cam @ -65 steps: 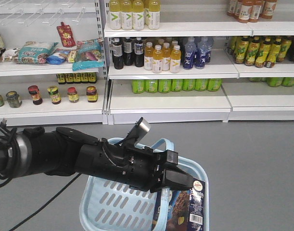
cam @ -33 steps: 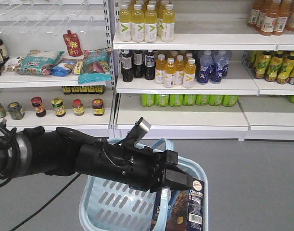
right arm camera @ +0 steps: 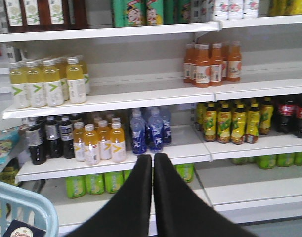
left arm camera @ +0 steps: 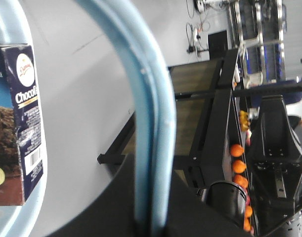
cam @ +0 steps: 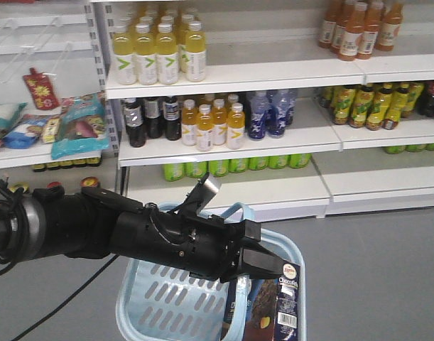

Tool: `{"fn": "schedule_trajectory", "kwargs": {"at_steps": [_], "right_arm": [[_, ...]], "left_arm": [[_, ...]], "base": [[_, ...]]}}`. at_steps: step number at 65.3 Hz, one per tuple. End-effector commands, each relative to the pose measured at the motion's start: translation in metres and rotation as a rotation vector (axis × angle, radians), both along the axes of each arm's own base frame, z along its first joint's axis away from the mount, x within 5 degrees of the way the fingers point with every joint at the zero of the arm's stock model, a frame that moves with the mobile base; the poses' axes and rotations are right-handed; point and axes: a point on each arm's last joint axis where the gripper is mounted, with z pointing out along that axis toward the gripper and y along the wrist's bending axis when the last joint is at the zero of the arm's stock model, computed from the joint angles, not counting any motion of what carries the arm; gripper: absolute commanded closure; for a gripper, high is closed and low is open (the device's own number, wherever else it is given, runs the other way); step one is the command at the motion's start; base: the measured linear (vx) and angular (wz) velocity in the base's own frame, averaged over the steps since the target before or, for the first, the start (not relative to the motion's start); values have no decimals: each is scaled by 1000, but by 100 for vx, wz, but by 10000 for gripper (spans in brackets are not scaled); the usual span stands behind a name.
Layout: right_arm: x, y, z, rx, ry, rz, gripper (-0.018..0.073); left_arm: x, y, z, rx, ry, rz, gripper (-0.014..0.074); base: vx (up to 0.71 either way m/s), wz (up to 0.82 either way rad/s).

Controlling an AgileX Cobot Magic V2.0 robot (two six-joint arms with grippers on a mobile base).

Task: Left arm holds basket, right arm returns cookies
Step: 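Keep holding the basket and drive up to the drink shelves, then turn the base past the potted plant while holding the basket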

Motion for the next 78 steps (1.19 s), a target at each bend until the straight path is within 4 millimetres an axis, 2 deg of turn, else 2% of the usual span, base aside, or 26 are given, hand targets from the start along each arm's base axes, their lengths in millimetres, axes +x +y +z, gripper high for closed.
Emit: {"fn": "schedule_trajectory", "kwargs": {"at_steps": [1, 78], "right_arm": [[-1, 0, 6, -9, -83, 1, 567], [-1, 0, 6, -9, -83, 1, 567]], "left_arm": [[-1, -3, 35, -148, -16, 10, 603], [-1, -3, 35, -148, -16, 10, 603]], "base": [[25, -54], [18, -64]]}}
